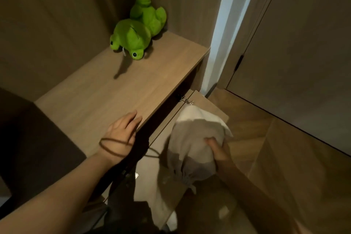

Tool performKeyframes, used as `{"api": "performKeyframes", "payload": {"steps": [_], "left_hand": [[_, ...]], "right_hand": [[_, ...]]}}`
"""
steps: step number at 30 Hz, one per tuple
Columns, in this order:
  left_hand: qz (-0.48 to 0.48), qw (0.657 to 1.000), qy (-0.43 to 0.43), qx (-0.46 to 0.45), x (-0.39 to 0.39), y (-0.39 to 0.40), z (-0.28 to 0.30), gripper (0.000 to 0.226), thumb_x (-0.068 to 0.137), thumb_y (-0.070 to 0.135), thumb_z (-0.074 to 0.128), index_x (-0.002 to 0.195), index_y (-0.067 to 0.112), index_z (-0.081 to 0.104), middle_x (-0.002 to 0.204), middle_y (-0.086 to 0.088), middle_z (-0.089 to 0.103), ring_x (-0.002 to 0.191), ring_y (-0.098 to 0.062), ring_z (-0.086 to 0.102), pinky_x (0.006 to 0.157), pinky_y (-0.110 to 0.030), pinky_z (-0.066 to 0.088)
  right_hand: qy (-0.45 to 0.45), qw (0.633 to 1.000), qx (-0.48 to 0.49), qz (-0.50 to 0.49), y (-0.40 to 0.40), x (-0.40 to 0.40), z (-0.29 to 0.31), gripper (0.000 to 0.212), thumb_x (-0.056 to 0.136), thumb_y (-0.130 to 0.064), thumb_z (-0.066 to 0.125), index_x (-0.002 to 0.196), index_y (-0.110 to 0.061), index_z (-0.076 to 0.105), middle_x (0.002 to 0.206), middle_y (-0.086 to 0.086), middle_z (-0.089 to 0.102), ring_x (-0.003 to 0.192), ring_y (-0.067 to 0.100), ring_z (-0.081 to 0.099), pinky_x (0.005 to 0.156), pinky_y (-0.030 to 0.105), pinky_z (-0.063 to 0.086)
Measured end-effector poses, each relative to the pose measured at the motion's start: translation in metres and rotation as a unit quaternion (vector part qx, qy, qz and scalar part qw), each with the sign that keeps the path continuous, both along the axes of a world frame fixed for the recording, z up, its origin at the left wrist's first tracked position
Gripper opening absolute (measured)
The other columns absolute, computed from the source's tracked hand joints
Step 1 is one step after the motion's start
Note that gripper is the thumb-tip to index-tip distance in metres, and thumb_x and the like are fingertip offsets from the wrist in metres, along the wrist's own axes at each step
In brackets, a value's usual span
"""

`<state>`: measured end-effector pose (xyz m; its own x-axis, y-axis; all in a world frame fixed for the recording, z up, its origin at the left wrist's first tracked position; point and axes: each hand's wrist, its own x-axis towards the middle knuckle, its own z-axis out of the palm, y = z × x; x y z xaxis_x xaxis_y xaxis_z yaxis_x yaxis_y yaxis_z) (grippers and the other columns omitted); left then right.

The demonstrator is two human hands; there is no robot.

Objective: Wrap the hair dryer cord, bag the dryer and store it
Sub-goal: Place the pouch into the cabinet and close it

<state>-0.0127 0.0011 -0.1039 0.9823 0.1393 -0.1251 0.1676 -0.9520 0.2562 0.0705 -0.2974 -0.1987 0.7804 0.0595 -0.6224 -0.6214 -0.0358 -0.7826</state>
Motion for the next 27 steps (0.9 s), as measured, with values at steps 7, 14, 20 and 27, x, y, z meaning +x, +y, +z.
{"api": "performKeyframes", "payload": {"steps": [7, 14, 20, 27], "left_hand": [[-0.004, 0.994, -0.095, -0.045, 0.011, 0.027, -0.023, 0.054, 0.082, 0.014, 0.037, 0.130, 0.011, 0.062, 0.144, -0.009, 0.052, 0.135, -0.028, 0.045, 0.116, -0.041, 0.031], [-0.035, 0.991, -0.120, -0.049, 0.015, 0.032, -0.031, 0.048, 0.085, 0.011, 0.039, 0.126, 0.002, 0.062, 0.138, -0.016, 0.055, 0.129, -0.036, 0.050, 0.107, -0.054, 0.037], [0.005, 0.988, -0.153, -0.028, 0.013, 0.034, -0.037, 0.042, 0.092, 0.013, 0.042, 0.129, 0.007, 0.061, 0.141, -0.016, 0.053, 0.132, -0.036, 0.046, 0.111, -0.050, 0.034], [0.009, 0.986, -0.162, -0.023, 0.011, 0.035, -0.040, 0.041, 0.094, 0.016, 0.042, 0.131, 0.008, 0.060, 0.143, -0.015, 0.050, 0.133, -0.036, 0.044, 0.113, -0.041, 0.029]], "right_hand": [[0.030, 0.999, 0.023, 0.012, 0.070, 0.030, -0.044, 0.048, 0.079, -0.036, 0.076, 0.122, -0.030, 0.055, 0.108, 0.002, 0.068, 0.096, 0.025, 0.066, 0.072, 0.033, 0.056], [0.039, 0.998, 0.043, -0.036, 0.131, 0.053, -0.095, 0.058, 0.078, -0.026, 0.076, 0.129, -0.018, 0.049, 0.120, 0.007, 0.063, 0.107, 0.029, 0.061, 0.098, 0.050, 0.049], [0.023, 0.999, 0.027, 0.003, 0.161, 0.064, -0.118, 0.060, 0.083, -0.024, 0.073, 0.132, -0.017, 0.040, 0.113, 0.003, 0.054, 0.104, 0.026, 0.057, 0.082, 0.036, 0.049], [-0.029, 0.998, 0.054, 0.032, 0.170, 0.086, -0.135, 0.062, 0.078, -0.032, 0.077, 0.132, -0.020, 0.049, 0.119, 0.000, 0.064, 0.106, 0.019, 0.062, 0.090, 0.039, 0.053]]}}
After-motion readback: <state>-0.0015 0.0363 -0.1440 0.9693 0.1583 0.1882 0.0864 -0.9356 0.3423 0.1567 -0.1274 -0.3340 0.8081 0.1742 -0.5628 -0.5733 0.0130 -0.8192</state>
